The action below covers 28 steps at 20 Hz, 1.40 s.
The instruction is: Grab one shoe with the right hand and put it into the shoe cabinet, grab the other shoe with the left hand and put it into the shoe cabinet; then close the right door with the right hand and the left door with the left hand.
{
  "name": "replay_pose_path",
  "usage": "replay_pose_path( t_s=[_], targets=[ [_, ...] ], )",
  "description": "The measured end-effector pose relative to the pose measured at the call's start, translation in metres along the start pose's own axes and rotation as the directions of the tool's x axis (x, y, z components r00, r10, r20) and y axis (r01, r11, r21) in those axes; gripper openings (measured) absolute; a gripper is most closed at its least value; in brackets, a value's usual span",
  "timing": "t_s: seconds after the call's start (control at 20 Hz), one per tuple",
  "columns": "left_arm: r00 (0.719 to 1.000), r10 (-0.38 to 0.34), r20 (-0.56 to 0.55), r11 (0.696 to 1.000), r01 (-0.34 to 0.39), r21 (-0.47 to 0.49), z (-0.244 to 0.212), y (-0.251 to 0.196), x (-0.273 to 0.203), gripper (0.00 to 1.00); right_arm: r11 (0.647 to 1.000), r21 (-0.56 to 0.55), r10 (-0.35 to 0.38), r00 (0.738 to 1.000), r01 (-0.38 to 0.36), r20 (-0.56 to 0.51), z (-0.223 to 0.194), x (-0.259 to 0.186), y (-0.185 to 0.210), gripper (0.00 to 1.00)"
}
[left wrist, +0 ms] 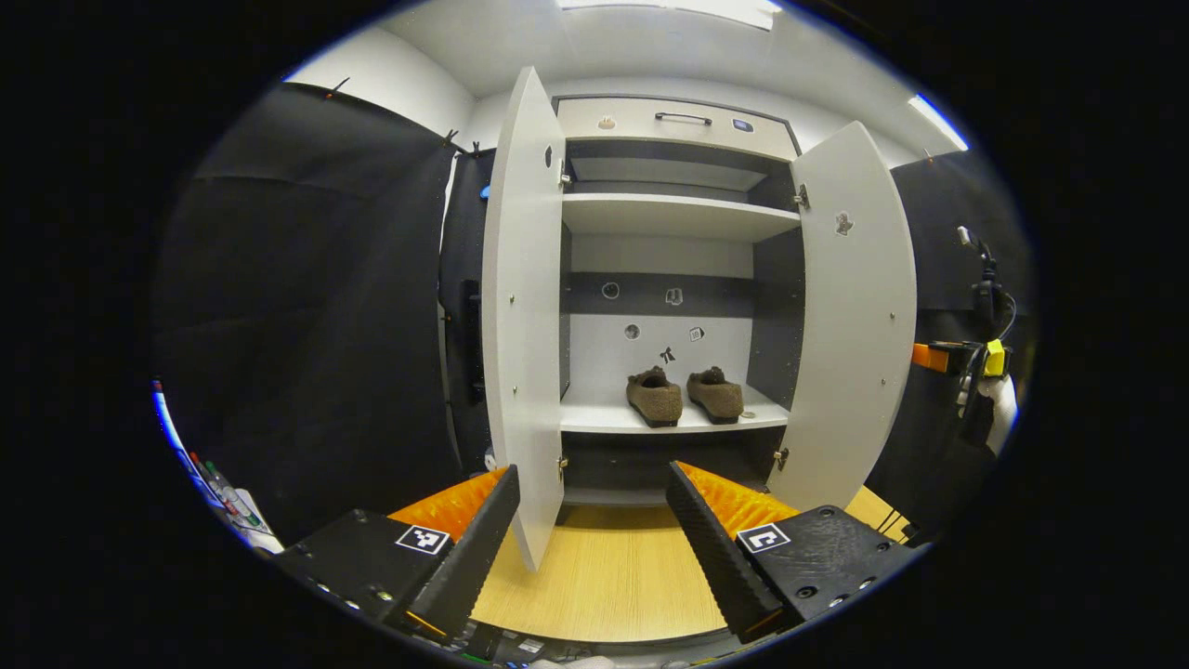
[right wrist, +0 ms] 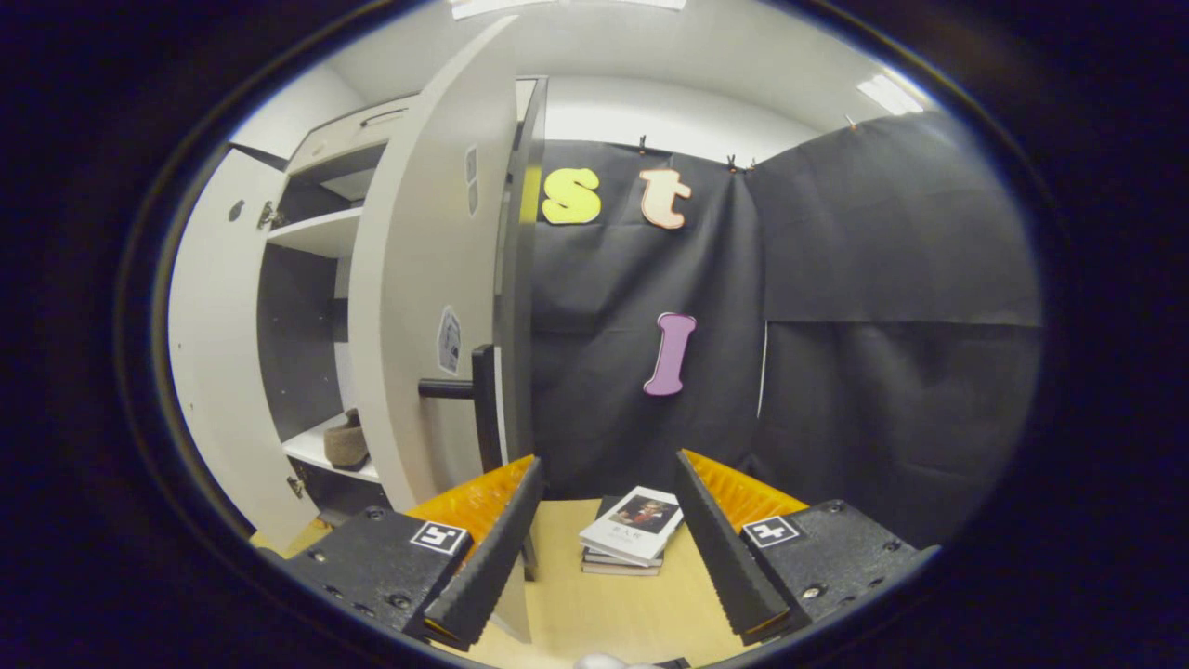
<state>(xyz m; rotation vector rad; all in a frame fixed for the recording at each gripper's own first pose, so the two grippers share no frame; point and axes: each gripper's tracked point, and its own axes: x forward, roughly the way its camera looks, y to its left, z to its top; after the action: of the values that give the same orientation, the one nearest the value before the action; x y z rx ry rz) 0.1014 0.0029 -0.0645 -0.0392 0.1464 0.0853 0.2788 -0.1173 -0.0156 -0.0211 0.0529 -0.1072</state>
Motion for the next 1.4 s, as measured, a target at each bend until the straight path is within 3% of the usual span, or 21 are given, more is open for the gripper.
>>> replay_pose_path(
  t_s=[0.15,0.35,0.8,0.95,1.1,1.4],
  targets=[
    [1.0,0.007,-0.003,1.0,-0.007,-0.004,0.0,0.003,-0.001,0.96,1.0,0.011,0.004,1.0,-0.004,-0.007,0.0,-0.002,0.007,0.87],
    [0.999,0.034,-0.003,0.999,-0.034,-0.003,0.001,0.015,-0.005,0.96,0.999,0.019,0.045,0.999,-0.044,-0.017,-0.002,-0.008,0.028,0.87],
    [0.997,0.074,0.0,0.997,-0.074,0.003,0.003,0.033,-0.019,0.96,0.969,-0.046,0.242,0.97,-0.243,-0.02,-0.001,-0.008,0.125,0.87],
    [0.996,0.093,-0.013,0.996,-0.093,0.006,0.0,0.043,-0.022,0.96,0.952,-0.019,0.304,0.953,-0.304,-0.019,0.0,-0.005,0.154,0.89],
    [0.994,0.109,-0.009,0.994,-0.109,0.013,0.002,0.051,-0.025,0.96,0.95,-0.011,0.311,0.95,-0.311,-0.005,0.005,-0.011,0.163,0.99],
    [0.994,0.109,-0.008,0.994,-0.109,0.018,-0.001,0.072,-0.019,0.98,0.951,0.016,0.309,0.951,-0.309,0.0,0.005,-0.046,0.158,0.99]
  ],
)
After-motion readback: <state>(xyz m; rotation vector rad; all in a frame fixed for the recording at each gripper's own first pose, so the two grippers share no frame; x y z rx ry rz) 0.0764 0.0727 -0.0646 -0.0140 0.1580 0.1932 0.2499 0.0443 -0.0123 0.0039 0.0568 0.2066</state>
